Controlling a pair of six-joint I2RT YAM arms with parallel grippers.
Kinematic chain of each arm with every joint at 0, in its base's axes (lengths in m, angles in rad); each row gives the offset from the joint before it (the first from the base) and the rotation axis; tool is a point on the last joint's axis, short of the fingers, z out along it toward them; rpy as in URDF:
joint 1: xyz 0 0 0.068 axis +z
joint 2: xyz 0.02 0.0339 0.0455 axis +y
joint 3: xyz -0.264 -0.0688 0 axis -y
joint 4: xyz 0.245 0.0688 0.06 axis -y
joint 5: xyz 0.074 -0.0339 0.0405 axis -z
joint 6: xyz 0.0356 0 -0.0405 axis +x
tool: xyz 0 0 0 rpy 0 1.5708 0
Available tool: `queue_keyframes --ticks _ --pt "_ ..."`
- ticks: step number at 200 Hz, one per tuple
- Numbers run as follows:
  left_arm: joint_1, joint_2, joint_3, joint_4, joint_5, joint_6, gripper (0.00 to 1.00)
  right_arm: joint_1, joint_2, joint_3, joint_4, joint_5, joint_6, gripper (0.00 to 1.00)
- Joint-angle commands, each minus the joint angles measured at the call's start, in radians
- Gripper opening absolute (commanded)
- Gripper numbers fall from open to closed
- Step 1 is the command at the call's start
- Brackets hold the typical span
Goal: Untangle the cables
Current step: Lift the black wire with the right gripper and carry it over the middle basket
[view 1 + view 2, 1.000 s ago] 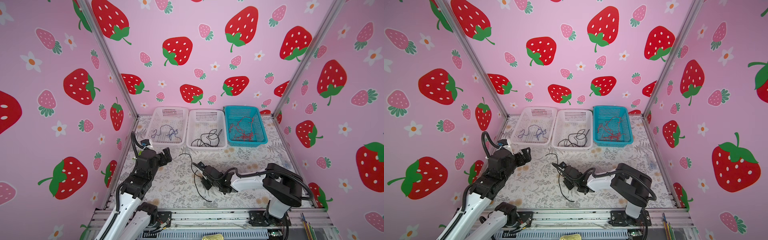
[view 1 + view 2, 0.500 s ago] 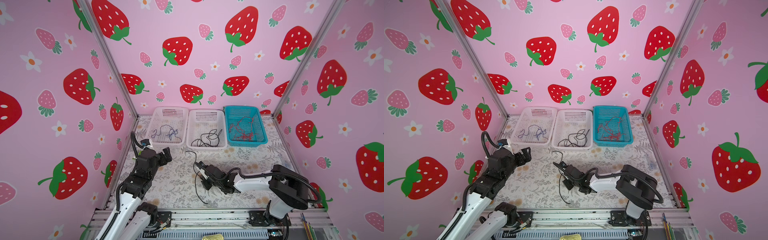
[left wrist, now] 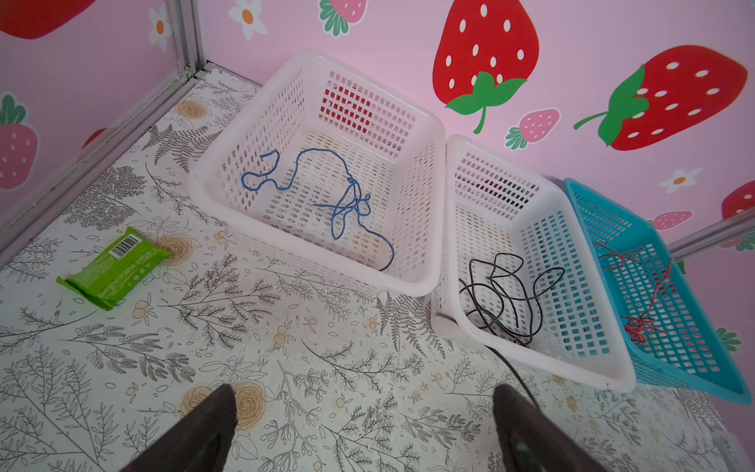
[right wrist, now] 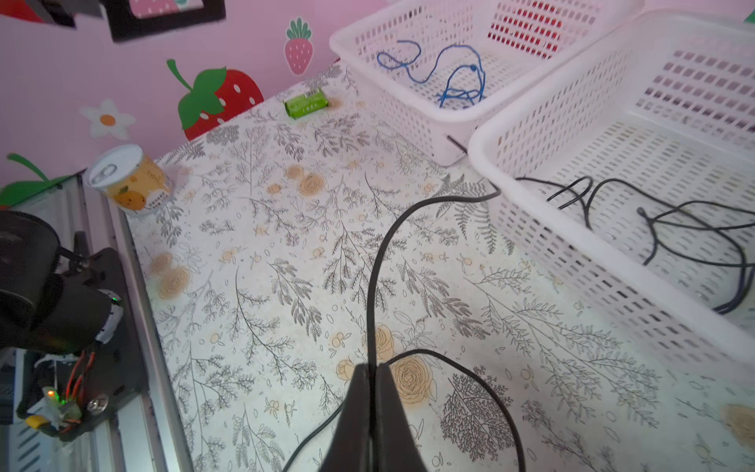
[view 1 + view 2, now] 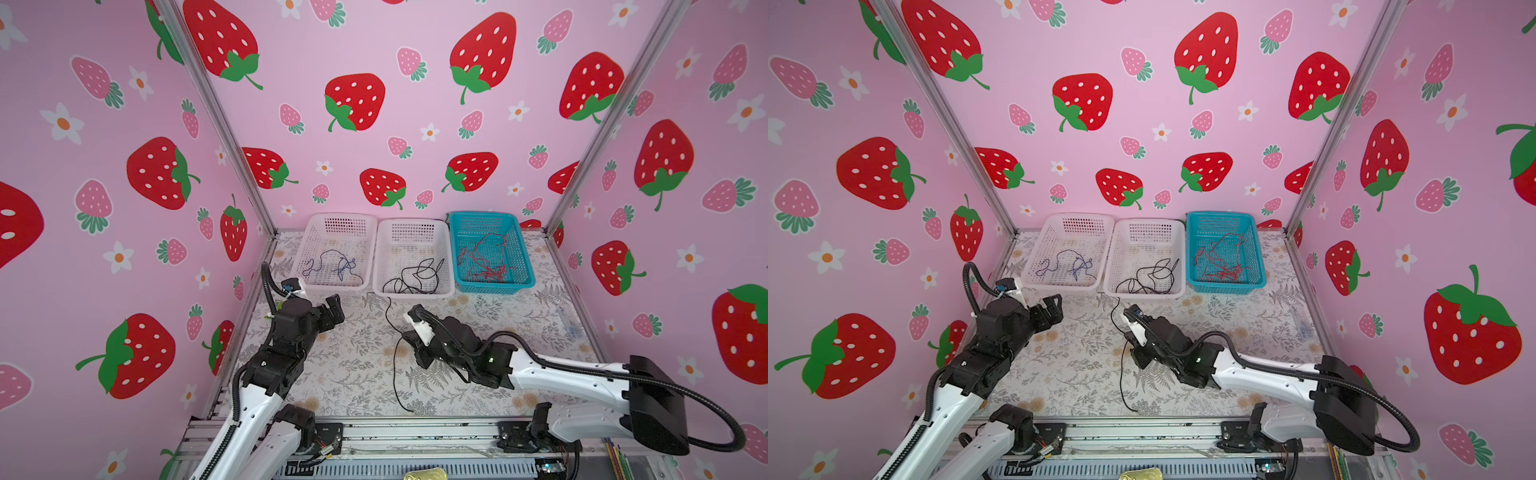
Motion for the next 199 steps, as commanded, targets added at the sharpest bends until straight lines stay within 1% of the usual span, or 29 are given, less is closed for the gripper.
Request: queue_keyframes --ticks 1,25,51,109,164,199 --pt "0.005 -0.008 -0.010 0.017 -0.002 -0.012 0.99 0.007 -0.063 0.053 -0.085 0.034 -0.018 0.00" --pt "0.004 -0.010 -0.013 0.018 -0.001 -0.015 0.99 0.007 -0.122 0.095 -0.124 0.058 -0.026 0.00" --pt "0.003 -0.011 -0.011 0.017 -0.003 -0.016 0.99 0.008 -0.172 0.161 -0.176 0.099 -0.063 0.00" --pt "0.004 -0.012 -0.013 0.020 0.007 -0.020 0.99 0.007 -0.231 0.313 -0.224 0.155 -0.118 0.00" --pt "0.004 -0.011 -0.015 0.020 0.011 -0.023 0.99 0.008 -0.184 0.469 -0.235 0.270 -0.192 0.00" --pt "0.004 -0.010 -0.016 0.023 0.013 -0.023 0.99 0.002 -0.118 0.553 -0.220 0.309 -0.253 0.00"
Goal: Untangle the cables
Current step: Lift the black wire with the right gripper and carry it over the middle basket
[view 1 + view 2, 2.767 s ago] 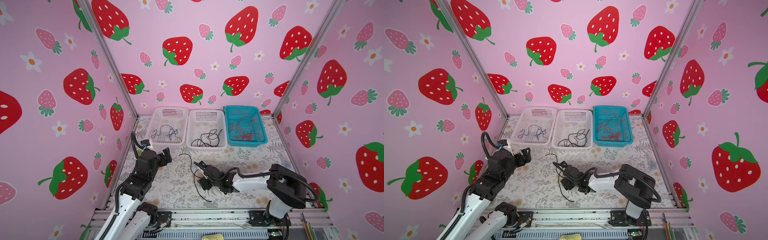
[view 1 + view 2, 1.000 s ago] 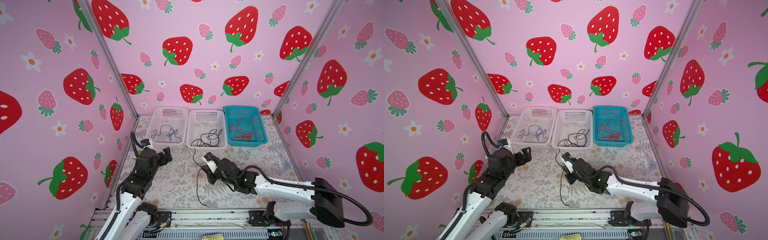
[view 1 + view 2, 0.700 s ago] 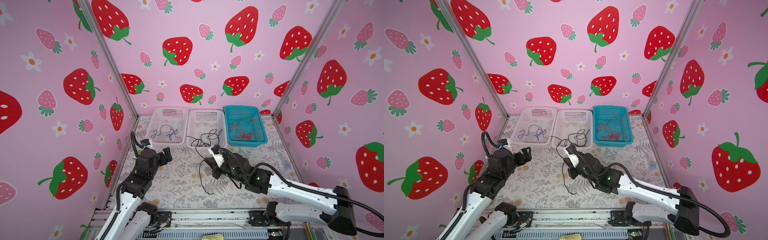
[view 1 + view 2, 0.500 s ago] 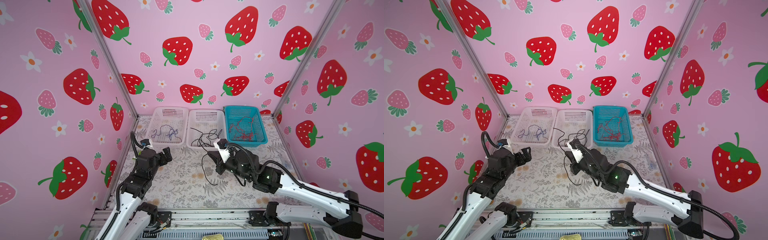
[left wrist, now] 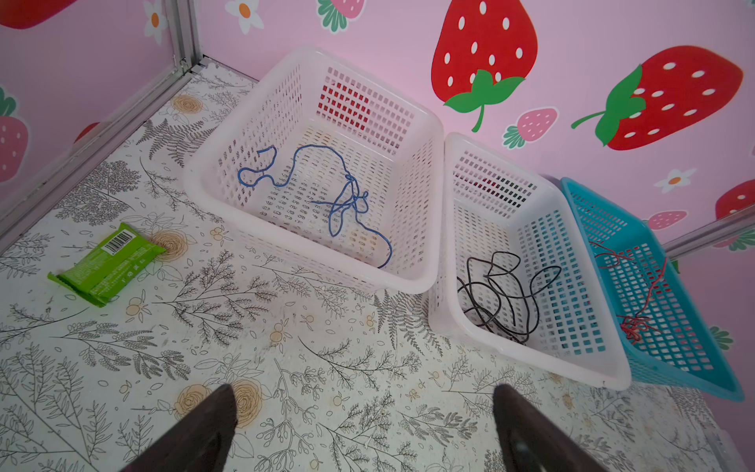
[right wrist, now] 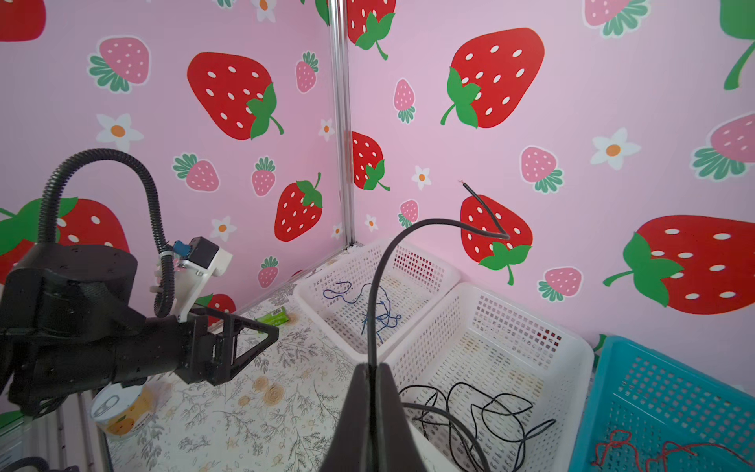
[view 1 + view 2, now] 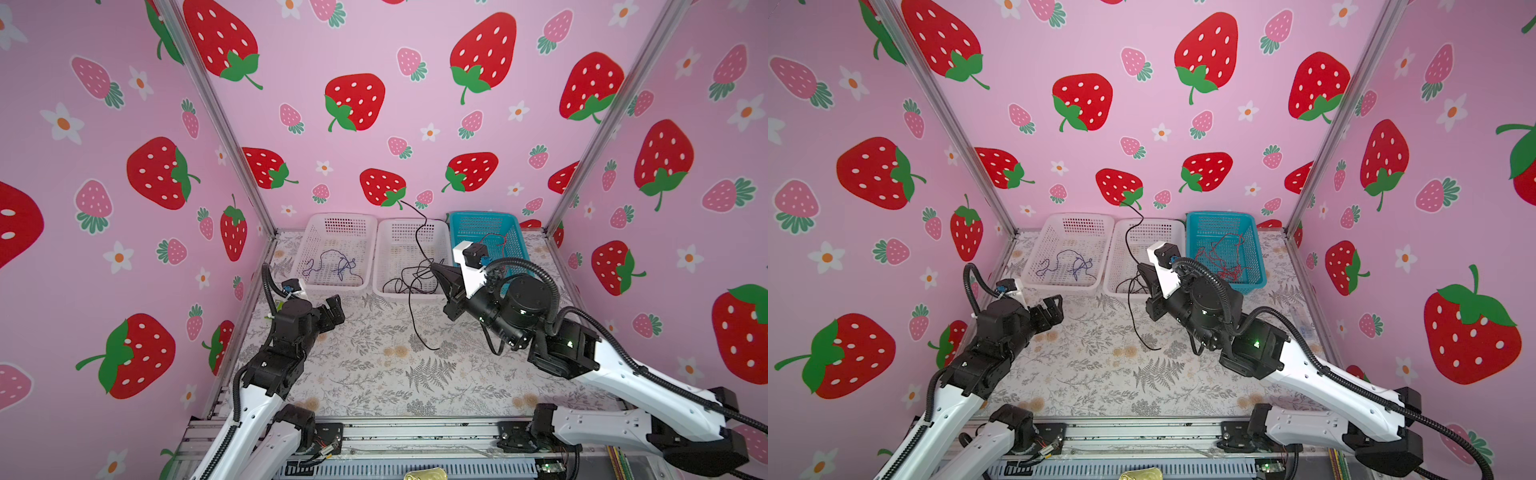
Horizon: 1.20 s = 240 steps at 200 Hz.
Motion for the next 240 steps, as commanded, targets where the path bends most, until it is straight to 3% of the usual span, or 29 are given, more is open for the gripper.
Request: queue_keyframes --ticks 1,22,93,180,240 --pt "0.004 -0.003 -0.005 0.017 0.002 -0.015 0.99 0.001 0.044 0.054 0.004 0.063 -0.073 0.00" --pt "0.006 0.001 -0.005 0.019 0.008 -0.018 0.99 -0.029 0.089 0.115 0.005 0.076 -0.095 0.00" --pt "0.019 0.017 -0.005 0.023 0.029 -0.023 0.99 -0.229 0.245 0.360 0.032 -0.104 -0.076 0.00" --pt "0.022 0.021 -0.008 0.028 0.048 -0.028 0.99 -0.388 0.436 0.418 0.193 -0.236 -0.068 0.00" --pt "0.022 0.021 -0.011 0.030 0.055 -0.032 0.99 -0.504 0.639 0.462 0.210 -0.322 -0.014 0.00"
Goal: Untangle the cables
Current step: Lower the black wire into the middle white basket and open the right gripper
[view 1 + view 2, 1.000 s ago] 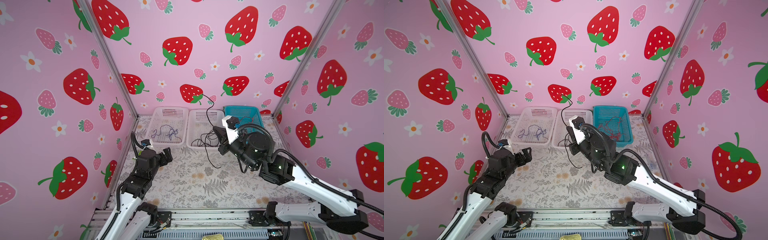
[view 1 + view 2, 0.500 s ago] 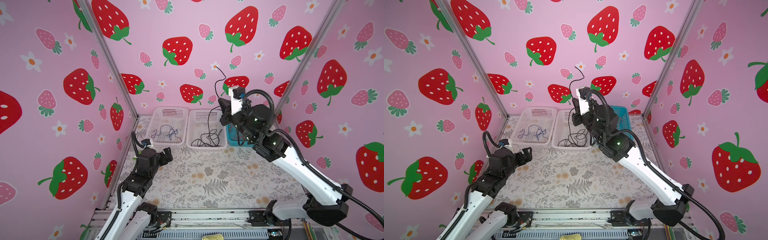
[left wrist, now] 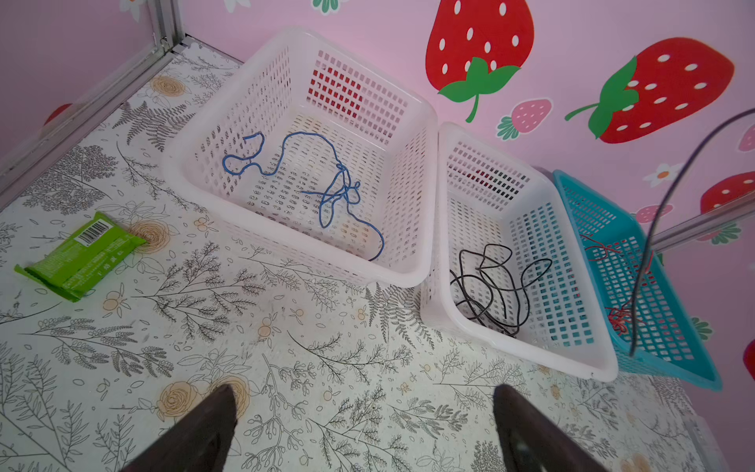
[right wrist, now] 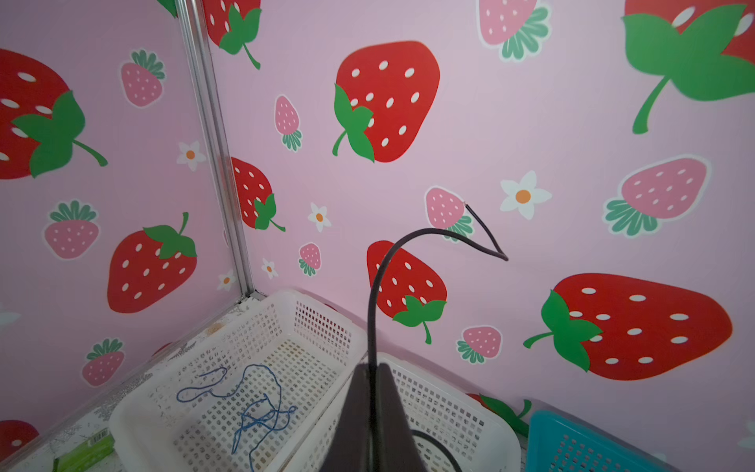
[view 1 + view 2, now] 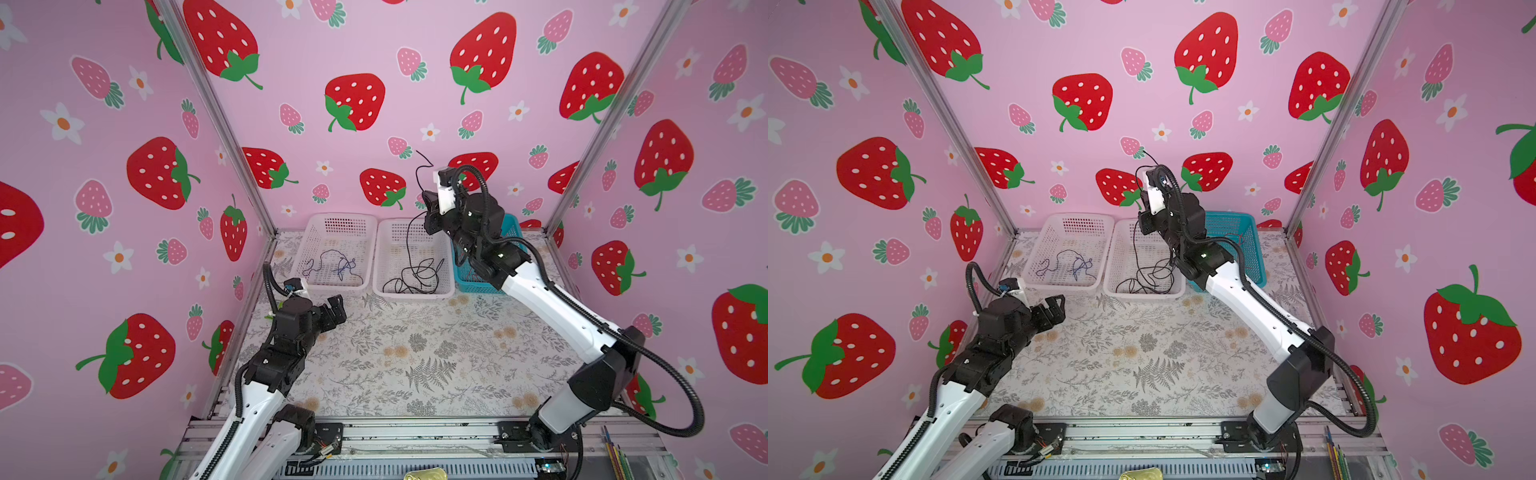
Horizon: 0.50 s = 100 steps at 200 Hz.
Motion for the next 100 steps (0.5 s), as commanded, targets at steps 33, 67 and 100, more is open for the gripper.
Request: queue_keyframes --ticks 33,67,100 --pt "0.006 0.003 -0.008 0.018 0.010 -0.018 0.99 -0.065 0.139 0.013 0.062 -0.074 0.040 0.00" --pt "0.006 0.005 -0.009 0.020 0.013 -0.019 0.99 -0.099 0.225 -0.002 0.062 -0.128 0.104 0.00" --pt "0.006 0.005 -0.009 0.021 0.014 -0.020 0.99 -0.103 0.274 -0.033 0.061 -0.152 0.141 0.00"
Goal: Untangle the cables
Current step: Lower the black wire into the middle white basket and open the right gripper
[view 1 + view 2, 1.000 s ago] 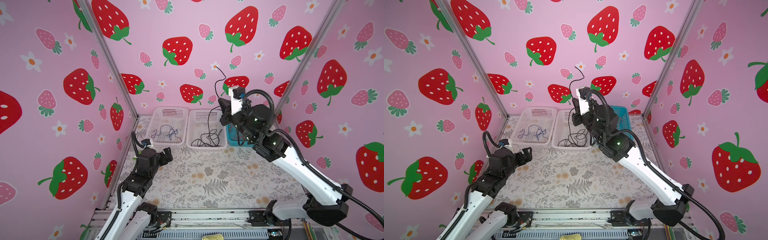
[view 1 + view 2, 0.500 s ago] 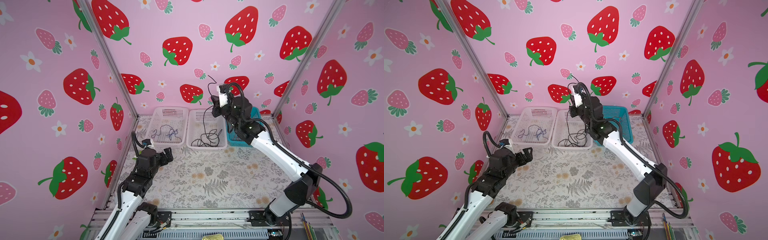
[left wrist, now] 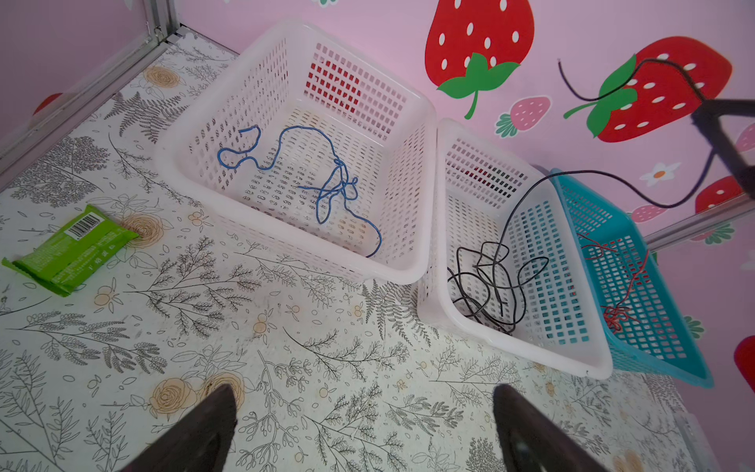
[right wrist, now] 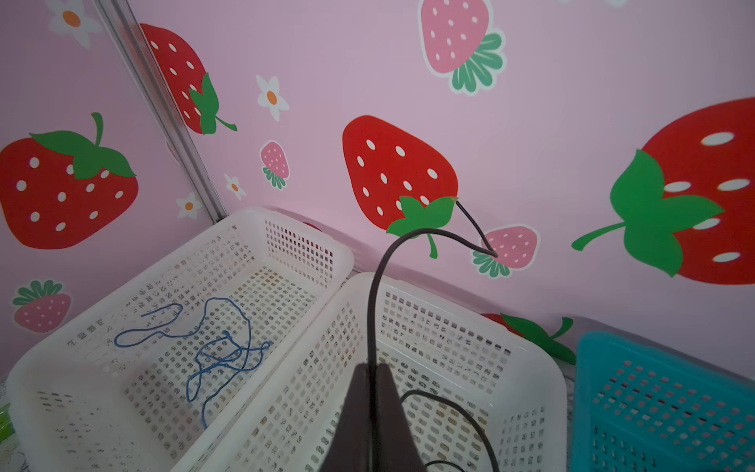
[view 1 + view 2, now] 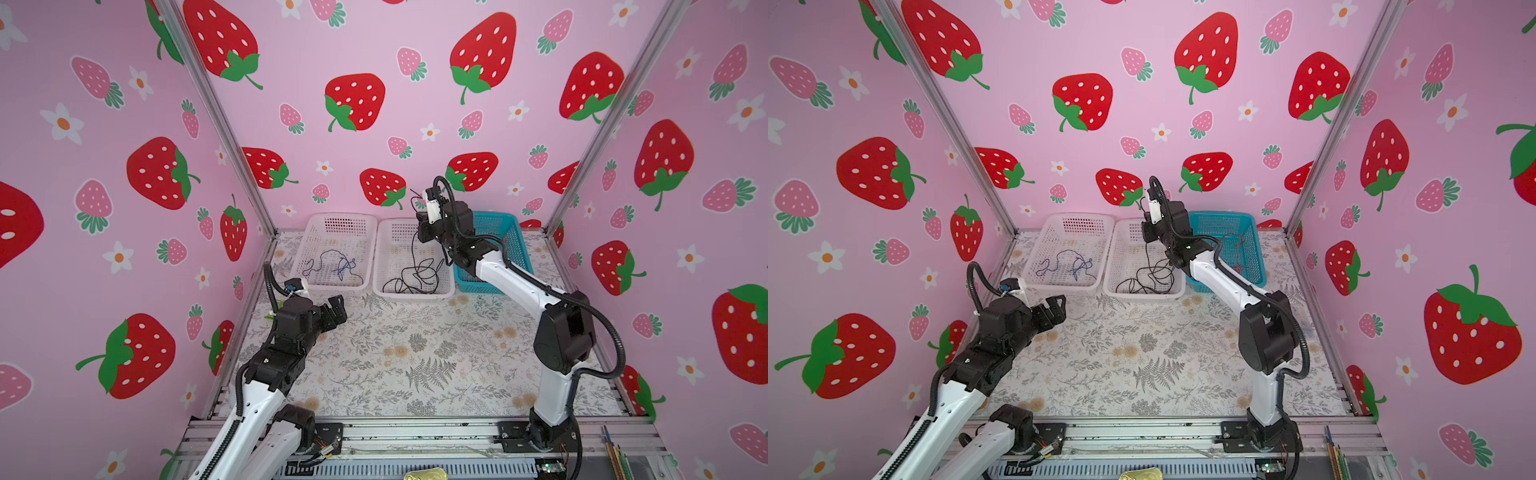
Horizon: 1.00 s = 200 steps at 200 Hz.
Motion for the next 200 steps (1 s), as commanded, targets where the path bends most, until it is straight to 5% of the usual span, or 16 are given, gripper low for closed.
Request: queue_keyframes --ticks 1,200 --pt "0.006 -0.001 -0.009 0.021 0.002 -0.009 0.99 -0.005 0.016 -0.026 0.028 -0.040 0.045 0.00" --pt "0.006 -0.007 -0.010 0.021 0.009 -0.015 0.99 0.001 -0.078 -0.290 0.091 -0.142 0.165 0.13"
